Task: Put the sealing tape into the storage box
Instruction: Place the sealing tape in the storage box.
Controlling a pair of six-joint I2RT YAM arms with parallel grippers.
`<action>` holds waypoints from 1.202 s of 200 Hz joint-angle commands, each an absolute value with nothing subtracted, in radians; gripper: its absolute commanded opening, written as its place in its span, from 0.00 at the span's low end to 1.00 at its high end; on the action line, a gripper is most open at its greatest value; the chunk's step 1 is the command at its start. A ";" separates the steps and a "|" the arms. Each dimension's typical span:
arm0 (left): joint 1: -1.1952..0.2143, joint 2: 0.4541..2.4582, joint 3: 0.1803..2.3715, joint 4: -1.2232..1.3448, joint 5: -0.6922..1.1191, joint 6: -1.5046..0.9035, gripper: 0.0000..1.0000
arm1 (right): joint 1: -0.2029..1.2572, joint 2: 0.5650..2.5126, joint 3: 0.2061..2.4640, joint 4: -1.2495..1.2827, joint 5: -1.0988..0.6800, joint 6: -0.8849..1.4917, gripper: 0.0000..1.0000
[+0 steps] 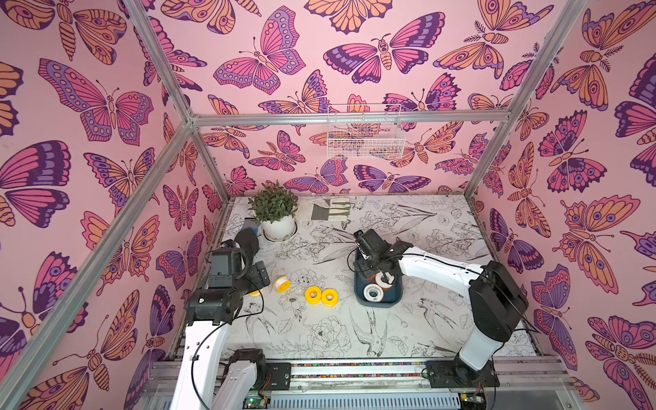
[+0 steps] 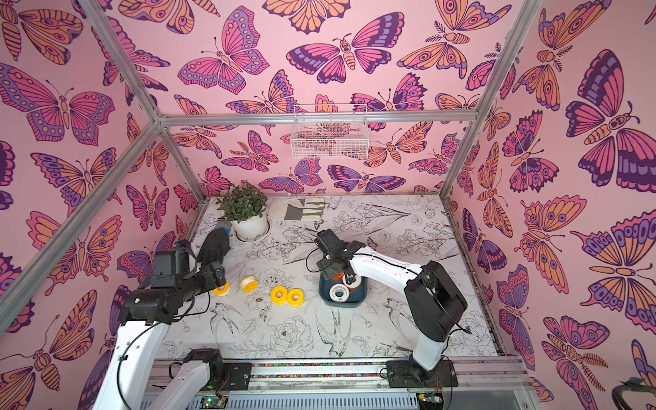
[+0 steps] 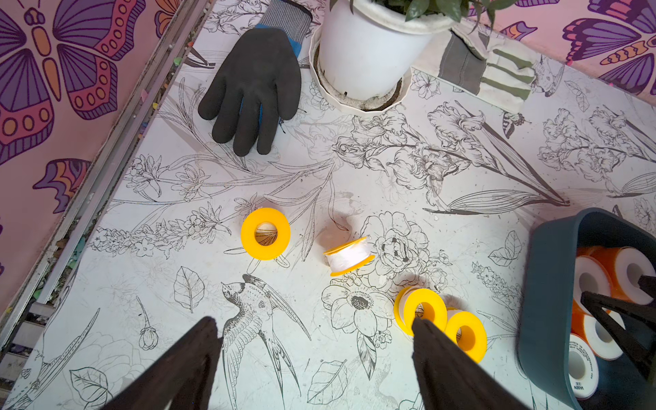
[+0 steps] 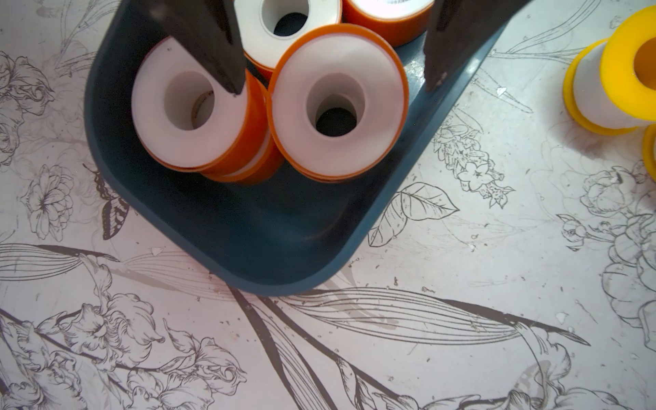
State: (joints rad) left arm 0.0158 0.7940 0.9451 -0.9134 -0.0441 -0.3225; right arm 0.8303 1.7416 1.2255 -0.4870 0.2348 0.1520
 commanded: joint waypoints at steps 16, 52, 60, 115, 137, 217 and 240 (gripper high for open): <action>0.023 0.793 0.931 -0.908 -0.034 -0.313 0.89 | 0.839 1.771 1.249 -0.520 0.236 0.141 0.83; 0.023 0.793 0.931 -0.909 -0.032 -0.313 0.89 | 0.841 1.786 1.255 -0.521 0.239 0.137 0.83; 0.023 0.791 0.931 -0.909 -0.034 -0.313 0.89 | 0.841 1.788 1.257 -0.525 0.242 0.135 0.84; 0.024 0.791 0.930 -0.910 -0.032 -0.312 0.89 | 0.841 1.811 1.275 -0.525 0.265 0.140 0.82; 0.023 0.790 0.931 -0.909 -0.034 -0.314 0.89 | 0.842 1.812 1.273 -0.513 0.274 0.154 0.82; 0.023 0.791 0.930 -0.910 -0.030 -0.311 0.89 | 0.841 1.812 1.274 -0.517 0.318 0.151 0.79; 0.023 0.790 0.930 -0.910 -0.030 -0.311 0.89 | 0.841 1.812 1.273 -0.517 0.316 0.151 0.79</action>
